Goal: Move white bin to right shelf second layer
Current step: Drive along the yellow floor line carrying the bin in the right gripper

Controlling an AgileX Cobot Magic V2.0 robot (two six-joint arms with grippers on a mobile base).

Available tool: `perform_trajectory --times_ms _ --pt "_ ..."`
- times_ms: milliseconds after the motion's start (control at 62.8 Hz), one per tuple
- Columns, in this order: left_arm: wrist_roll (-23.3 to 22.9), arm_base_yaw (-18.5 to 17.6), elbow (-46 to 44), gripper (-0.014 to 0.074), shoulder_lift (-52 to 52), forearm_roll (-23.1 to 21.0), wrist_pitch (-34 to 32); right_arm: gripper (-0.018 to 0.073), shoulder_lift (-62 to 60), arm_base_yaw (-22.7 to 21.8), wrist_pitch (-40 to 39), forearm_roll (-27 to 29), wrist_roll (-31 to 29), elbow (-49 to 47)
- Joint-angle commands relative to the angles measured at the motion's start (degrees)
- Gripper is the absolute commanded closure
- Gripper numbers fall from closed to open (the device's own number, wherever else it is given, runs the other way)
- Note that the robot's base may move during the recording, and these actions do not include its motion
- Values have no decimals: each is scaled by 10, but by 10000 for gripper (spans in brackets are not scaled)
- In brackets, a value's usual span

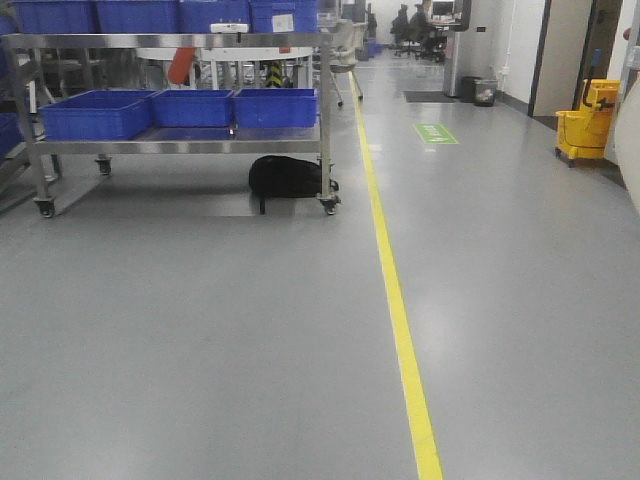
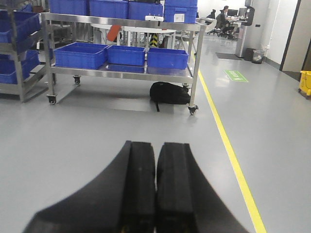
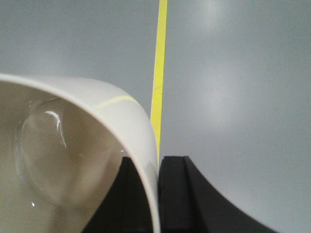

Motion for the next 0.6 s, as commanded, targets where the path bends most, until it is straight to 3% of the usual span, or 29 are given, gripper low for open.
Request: perform_trajectory --times_ms 0,589 --pt "-3 -4 16 512 -11 -1 -50 504 1 -1 -50 -1 1 -18" --pt "-3 -4 16 512 -11 -1 -50 504 1 -1 -50 -1 1 -18"
